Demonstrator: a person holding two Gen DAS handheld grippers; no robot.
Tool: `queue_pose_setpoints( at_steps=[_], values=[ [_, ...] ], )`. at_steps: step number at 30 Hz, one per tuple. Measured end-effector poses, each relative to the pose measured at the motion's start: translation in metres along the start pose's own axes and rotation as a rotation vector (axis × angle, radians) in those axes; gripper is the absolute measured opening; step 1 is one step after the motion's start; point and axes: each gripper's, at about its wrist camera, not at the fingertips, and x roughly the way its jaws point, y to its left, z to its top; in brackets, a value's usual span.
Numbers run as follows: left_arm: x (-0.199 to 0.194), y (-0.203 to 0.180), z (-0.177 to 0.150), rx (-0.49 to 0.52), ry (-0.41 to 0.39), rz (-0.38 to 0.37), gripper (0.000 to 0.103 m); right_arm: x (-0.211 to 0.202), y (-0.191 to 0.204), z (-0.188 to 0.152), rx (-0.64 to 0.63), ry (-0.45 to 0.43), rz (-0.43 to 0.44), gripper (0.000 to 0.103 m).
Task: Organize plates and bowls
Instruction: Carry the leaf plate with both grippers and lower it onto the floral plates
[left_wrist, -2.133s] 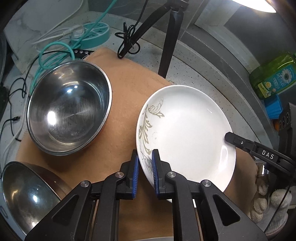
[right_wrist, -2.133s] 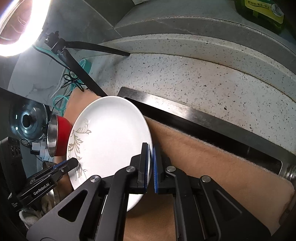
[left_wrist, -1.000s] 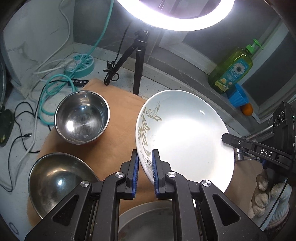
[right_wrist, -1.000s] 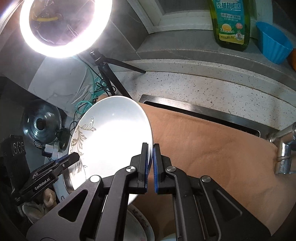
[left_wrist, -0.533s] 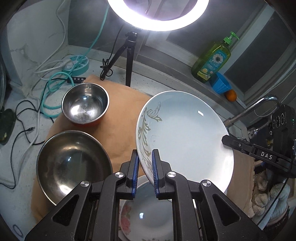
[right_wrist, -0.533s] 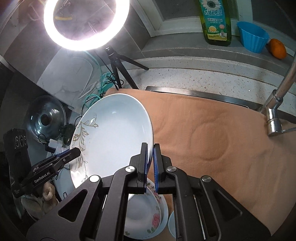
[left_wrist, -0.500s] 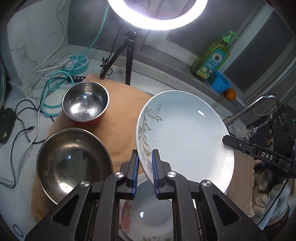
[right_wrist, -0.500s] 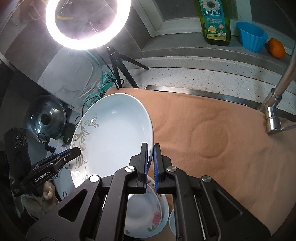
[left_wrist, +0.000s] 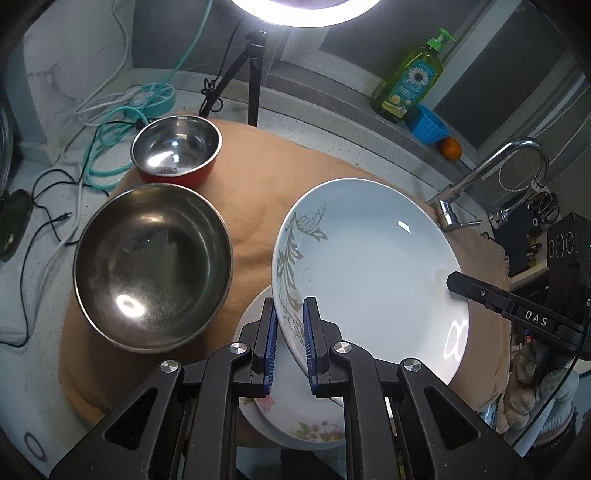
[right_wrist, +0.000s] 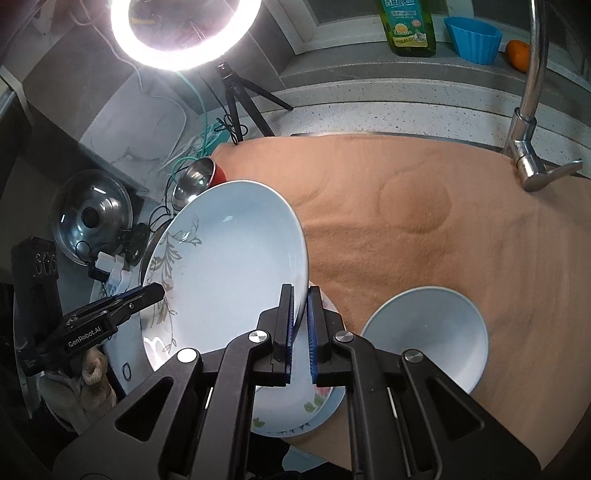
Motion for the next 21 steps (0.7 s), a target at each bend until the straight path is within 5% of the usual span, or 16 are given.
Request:
queue_pose_setpoints(
  at_steps=[21],
  values=[
    [0.023,0.007,-0.042,0.039,0.115,0.018,0.011,0.018,-0.007,-0.066,0.029,0.021,-0.043,0.007]
  ],
)
